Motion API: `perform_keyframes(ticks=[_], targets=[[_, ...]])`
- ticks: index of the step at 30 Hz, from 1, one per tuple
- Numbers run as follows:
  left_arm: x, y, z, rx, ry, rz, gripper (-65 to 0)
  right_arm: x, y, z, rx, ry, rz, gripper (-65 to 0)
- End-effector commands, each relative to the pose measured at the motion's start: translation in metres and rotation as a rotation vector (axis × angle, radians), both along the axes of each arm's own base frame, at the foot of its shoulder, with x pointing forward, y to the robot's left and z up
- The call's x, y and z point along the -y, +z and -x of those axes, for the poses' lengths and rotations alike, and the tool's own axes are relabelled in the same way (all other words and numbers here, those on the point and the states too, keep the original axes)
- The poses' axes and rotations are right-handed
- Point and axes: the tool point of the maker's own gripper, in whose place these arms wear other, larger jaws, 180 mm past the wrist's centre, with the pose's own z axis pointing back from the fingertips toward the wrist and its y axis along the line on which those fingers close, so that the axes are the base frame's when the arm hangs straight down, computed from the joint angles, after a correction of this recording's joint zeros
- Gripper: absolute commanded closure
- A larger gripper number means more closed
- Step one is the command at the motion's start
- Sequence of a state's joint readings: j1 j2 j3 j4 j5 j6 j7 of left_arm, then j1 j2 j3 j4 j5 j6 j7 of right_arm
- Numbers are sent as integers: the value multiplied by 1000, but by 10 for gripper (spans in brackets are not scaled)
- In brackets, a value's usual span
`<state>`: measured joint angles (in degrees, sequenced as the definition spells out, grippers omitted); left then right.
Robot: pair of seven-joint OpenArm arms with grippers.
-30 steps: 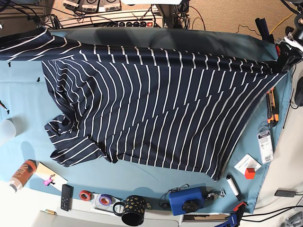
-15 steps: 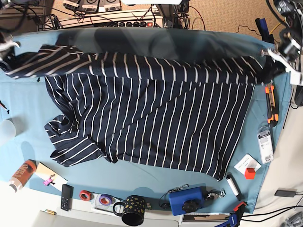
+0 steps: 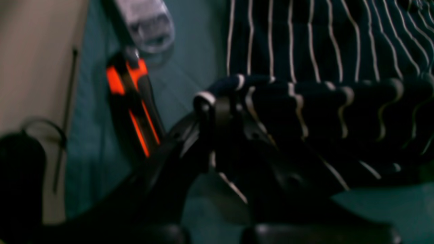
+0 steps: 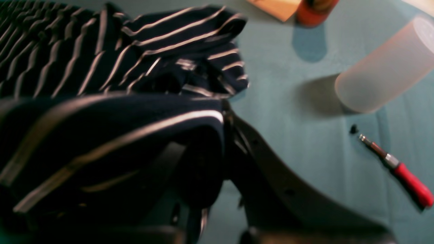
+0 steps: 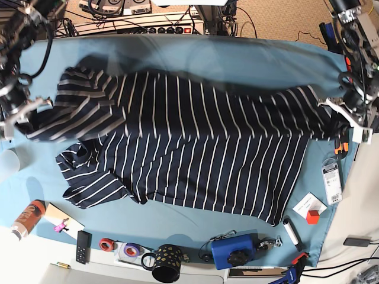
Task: Layout the t-shirt on the table in an organized manner, then fold the t-shirt properly
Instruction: 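Lift the hem with both grippers and fold it over the shirt body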
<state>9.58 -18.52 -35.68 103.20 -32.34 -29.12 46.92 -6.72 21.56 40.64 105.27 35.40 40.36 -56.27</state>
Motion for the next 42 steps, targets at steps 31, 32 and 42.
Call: perform_keyframes(ticks=[31,32,42], targets=[[18,-16,-44,-2,-16,-28,-277,7,-6,-92,49,10,-269,-206],[22,-12,-43,-2,-25,-9,-276,5,1,-93,68,28,-299,-206],[-4,52,-4,43,33,-87,-275,31,72,-49,216,41,-444,-206]])
